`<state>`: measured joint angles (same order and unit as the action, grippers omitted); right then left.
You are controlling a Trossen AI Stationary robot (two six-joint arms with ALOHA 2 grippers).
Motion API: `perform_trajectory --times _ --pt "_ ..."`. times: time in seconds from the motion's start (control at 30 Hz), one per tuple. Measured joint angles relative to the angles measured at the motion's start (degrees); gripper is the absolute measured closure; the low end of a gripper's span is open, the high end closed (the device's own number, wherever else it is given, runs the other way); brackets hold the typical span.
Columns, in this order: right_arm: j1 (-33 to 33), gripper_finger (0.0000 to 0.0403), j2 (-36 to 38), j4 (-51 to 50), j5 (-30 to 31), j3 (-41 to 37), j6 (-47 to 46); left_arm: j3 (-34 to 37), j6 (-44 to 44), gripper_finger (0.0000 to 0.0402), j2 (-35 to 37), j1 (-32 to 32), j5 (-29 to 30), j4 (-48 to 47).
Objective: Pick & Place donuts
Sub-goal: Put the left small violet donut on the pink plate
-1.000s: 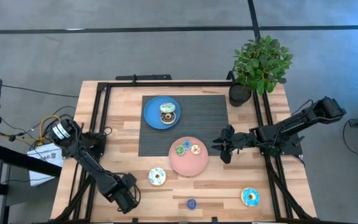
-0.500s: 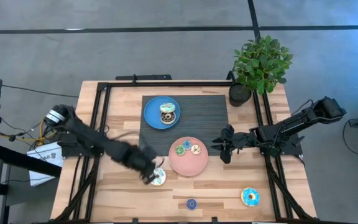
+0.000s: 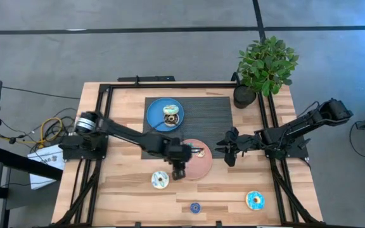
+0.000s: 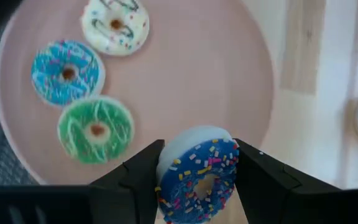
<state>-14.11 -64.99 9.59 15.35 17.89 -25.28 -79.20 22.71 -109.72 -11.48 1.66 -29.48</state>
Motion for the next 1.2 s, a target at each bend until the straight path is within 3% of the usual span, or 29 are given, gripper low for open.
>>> perform_trajectory --times 0.23,0.37,0.73,1.2 --pt "0.0 0.0278 0.0 -0.1 0.0 0.0 -0.1 -14.1 -4.8 0.0230 -11.9 0.1 2.6 -8.0" --pt "0.0 0.0278 0.0 -0.1 -0.1 0.0 -0.1 -18.3 -5.6 0.0230 -16.2 0.2 2.5 -12.3" --pt "0.0 0.0278 0.0 -0.1 -0.2 0.0 -0.2 -19.0 -5.0 0.0224 -16.9 0.7 -1.4 -12.6" --pt "0.0 0.0278 0.0 -0.1 -0.2 0.0 -0.2 -20.7 -5.0 0.0147 -16.9 2.3 -3.3 -13.8"
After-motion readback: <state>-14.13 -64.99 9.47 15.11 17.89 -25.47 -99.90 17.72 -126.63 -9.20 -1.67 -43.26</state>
